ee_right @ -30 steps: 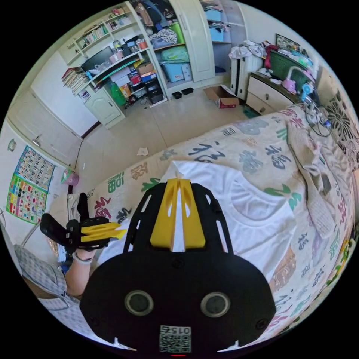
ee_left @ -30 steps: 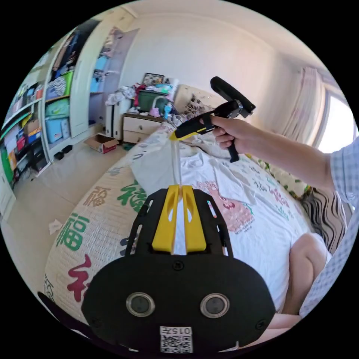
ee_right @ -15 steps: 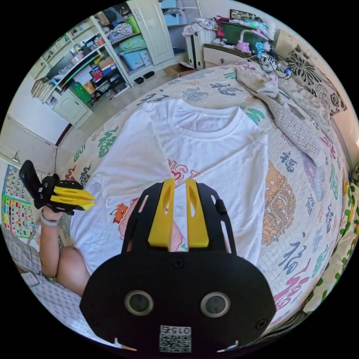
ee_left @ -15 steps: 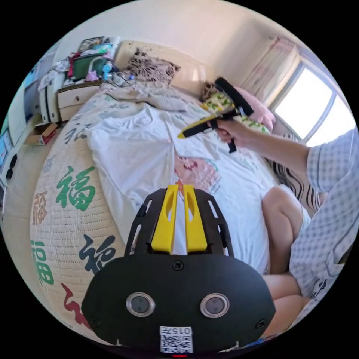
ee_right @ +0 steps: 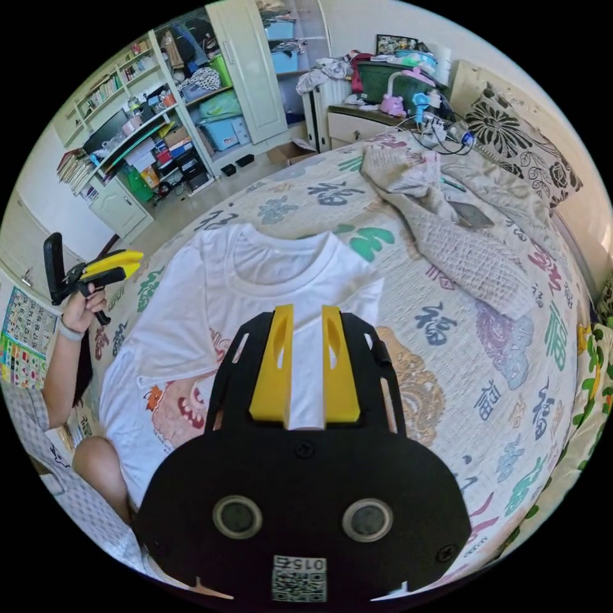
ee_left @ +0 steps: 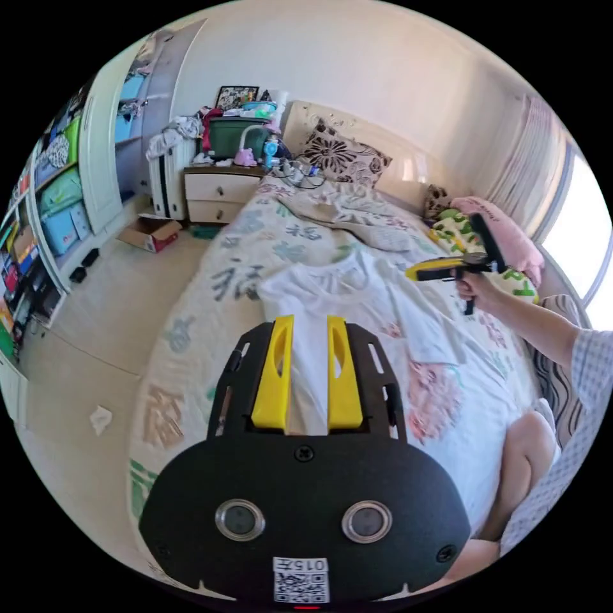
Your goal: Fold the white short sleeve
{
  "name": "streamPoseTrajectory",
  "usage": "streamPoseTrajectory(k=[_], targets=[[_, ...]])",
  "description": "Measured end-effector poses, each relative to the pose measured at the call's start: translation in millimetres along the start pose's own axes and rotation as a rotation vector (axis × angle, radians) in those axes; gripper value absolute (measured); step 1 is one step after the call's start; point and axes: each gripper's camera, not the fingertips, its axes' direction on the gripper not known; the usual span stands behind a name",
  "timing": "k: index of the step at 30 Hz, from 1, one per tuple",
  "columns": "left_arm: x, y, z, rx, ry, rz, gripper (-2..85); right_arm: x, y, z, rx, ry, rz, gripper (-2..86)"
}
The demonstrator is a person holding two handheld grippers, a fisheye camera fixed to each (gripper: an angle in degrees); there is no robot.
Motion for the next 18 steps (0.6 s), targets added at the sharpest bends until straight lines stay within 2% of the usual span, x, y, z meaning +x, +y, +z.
streamPoseTrajectory(k=[3,6,8,10,13,18], targets=[[-34.8,-43.9,40.0,-0.025,0.123,-0.102,10.5,41.9,-17.2,9.7,0.011,0.025,0.090,10.3],[-36.5,-72.7,89.4,-0.196,0.029,-0.088,11.7,69.3,-29.0,30.1,-0.024,0.056,0.150,12.7],[-34.1,-79.0,129.7,-0.385,-0.045,-0.105,12.2,86.6,-32.9,58.9,-0.140,0.055,0.184,12.0],[-26.2,-78.2,137.8,-0.391,-0.099,-0.095,10.8,94.4,-31.2,81.0,-0.252,0.063,0.193,9.5],[-12.3,-73.7,136.4,-0.386,-0.105,-0.052,3.9,94.1,-21.7,79.4,-0.238,0.079,0.117,1.2],[9.0,-58.4,91.7,-0.240,-0.039,0.005,0.9,102.3,13.9,27.9,-0.098,0.034,0.053,-0.4]])
